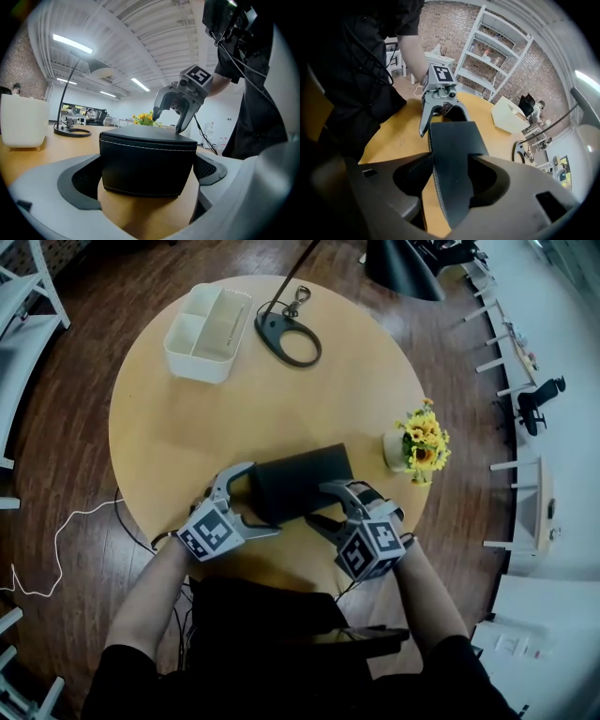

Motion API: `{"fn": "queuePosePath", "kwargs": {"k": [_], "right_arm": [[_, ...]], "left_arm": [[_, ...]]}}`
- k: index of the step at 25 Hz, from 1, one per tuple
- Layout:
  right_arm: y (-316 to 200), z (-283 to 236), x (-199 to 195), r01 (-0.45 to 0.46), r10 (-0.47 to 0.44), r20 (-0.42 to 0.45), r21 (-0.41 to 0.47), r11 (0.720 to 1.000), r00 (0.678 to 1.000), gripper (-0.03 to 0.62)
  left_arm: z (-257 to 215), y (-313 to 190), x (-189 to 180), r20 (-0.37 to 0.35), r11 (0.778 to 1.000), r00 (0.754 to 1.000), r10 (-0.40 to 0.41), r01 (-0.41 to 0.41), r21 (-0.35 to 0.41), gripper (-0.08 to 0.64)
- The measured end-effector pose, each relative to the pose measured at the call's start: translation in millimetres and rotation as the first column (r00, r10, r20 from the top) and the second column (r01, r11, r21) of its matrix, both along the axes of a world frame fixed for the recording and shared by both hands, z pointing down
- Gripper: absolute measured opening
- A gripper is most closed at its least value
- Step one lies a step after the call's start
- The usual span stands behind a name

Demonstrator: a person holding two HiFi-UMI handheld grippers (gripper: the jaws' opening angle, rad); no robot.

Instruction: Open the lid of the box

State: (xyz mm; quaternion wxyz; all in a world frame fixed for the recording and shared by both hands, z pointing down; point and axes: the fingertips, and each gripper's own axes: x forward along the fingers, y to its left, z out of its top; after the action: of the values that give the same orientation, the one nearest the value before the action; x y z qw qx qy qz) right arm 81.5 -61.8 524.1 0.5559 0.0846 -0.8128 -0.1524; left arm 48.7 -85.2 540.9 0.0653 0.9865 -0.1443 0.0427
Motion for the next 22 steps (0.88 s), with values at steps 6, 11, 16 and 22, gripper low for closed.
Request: {"fn": "queuePosePath", "kwargs": {"k": [6,11,16,22], "right_arm": [[2.2,3.1,-3.5,0.074,-0.073,-0.074,0.005,0.997,0.995,0.235],[3.0,6.7,-1.4,0.081,-0.087,-0.114,-0.056,0.995,0.990,0.235],[2.1,7.3,-3.6,0.102,-0.109,-0.120,-0.062,0.993,0.987,0.236],[1.3,4.1,-6.6,0.122,-0.125,-0.142,-0.030,0.992,0.982,0.235]], "left_arm": [[0.9,0.1,-1.5,0.003,1.000,1.000,-0.003,0.003,-0.002,0.597],[-0.4,0.4,-0.9,0.003,1.000,1.000,-0.004,0.005,-0.004,0.597],[-0.5,1.0,-0.6,0.003,1.000,1.000,-0.002,0.002,-0.003,0.597],[0.3,0.5,-1.2,0.002,1.000,1.000,-0.005,0.005,-0.005,0.591]]}}
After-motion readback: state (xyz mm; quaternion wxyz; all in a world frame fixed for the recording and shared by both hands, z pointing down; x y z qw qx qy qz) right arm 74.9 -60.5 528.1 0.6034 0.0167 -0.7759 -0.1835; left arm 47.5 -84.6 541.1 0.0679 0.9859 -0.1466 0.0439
